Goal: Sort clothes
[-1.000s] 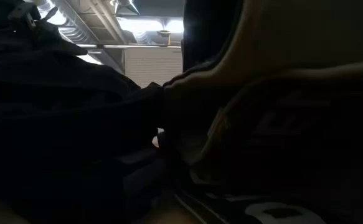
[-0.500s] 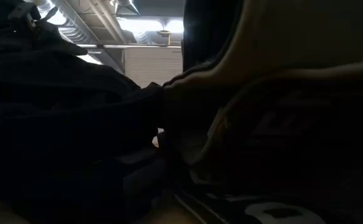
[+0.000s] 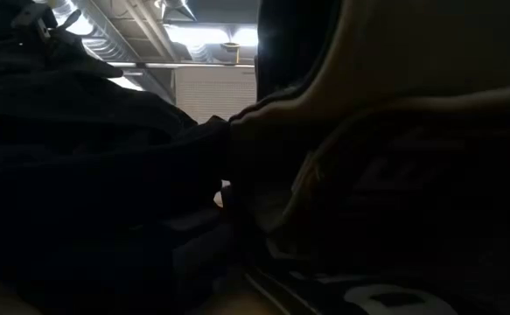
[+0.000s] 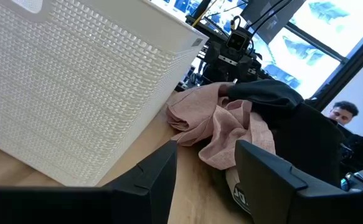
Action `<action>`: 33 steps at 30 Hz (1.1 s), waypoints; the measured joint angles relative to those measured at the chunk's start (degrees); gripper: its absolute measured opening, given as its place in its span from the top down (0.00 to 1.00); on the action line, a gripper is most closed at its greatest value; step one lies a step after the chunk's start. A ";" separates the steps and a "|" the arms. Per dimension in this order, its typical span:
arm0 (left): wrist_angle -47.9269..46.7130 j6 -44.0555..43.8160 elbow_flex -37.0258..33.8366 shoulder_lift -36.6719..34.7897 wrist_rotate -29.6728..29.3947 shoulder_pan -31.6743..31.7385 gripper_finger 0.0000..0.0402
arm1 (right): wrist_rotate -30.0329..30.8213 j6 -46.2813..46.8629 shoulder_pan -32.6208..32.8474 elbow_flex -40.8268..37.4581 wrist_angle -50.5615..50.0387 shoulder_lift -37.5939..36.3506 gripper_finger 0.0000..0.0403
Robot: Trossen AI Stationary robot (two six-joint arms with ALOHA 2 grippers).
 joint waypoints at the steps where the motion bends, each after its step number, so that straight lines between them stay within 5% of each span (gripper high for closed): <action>1: 0.00 0.00 0.00 0.00 0.02 0.00 0.61 | -0.01 -0.01 -0.01 0.00 0.00 0.00 0.33; 10: 2.12 7.61 -0.02 0.00 -3.98 0.00 0.61 | 0.01 -0.01 0.00 0.00 0.01 0.01 0.33; 27: 35.78 18.84 0.11 -0.02 -8.30 0.02 0.61 | 0.00 0.42 0.00 0.01 1.03 -0.01 0.33; 33: 36.48 19.83 5.97 3.91 -4.48 0.00 0.61 | -0.92 16.08 0.02 0.00 4.87 -0.01 0.33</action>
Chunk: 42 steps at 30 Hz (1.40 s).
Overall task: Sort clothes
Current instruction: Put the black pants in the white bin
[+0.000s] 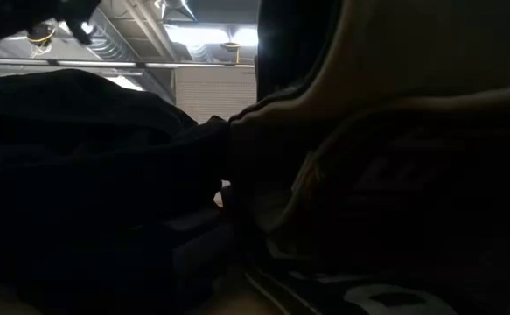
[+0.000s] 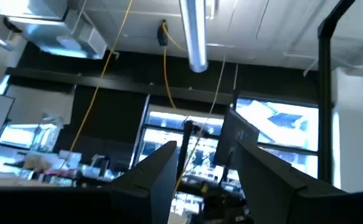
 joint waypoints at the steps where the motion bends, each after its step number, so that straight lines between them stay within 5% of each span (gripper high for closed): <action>1: -0.08 0.34 1.71 1.76 1.11 0.00 0.61 | -0.01 3.08 0.00 0.00 0.81 0.00 0.33; 12: -0.99 6.38 22.07 34.63 3.86 0.00 0.61 | 3.37 8.03 -0.04 0.05 5.78 0.02 0.33; 16: -5.92 6.86 26.78 41.46 5.03 0.00 0.61 | -0.90 3.28 -0.02 5.54 3.16 0.12 0.33; 22: -8.53 6.34 29.91 44.14 5.01 0.00 0.61 | -2.86 0.31 0.02 20.36 -13.75 5.86 0.33; 30: -9.13 6.38 29.91 44.10 5.01 -0.01 0.61 | -13.79 1.92 0.81 37.79 -25.34 24.64 0.33; 42: -9.41 6.82 29.91 44.09 4.99 0.00 0.61 | 6.64 -5.90 21.30 58.48 -40.78 52.73 0.33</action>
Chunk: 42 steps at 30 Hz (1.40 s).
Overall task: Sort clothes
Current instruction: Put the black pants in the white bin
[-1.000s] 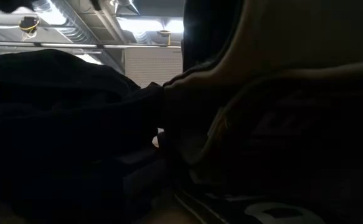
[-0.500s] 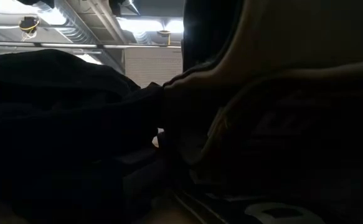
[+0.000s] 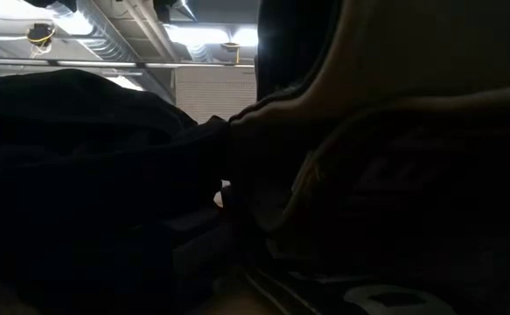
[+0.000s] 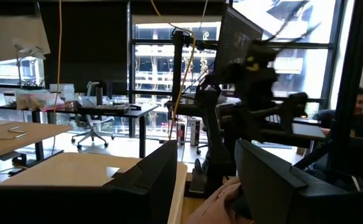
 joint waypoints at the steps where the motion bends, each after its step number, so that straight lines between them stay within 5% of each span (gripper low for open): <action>1: -0.04 0.04 0.00 0.00 0.00 0.00 0.61 | 1.16 -1.01 1.27 1.63 -0.16 2.58 0.33; 13: -0.12 0.79 0.00 0.00 0.00 0.00 0.61 | 0.97 -8.86 7.83 19.82 -10.34 29.88 0.33; 23: -0.56 0.66 0.00 0.00 -0.02 0.00 0.61 | 4.48 -11.75 7.25 24.12 -20.62 40.82 0.34; 27: -0.55 0.66 0.00 0.00 -0.02 0.00 0.61 | 4.82 -13.77 7.14 24.12 -20.86 41.71 0.48; 33: -0.49 -0.32 0.00 0.00 -0.02 0.00 0.61 | 4.93 -16.61 7.18 24.19 -18.82 41.45 0.93; 42: -0.17 -2.16 0.00 0.00 -0.02 0.00 0.61 | 15.02 -20.20 7.18 32.13 -18.58 37.96 0.97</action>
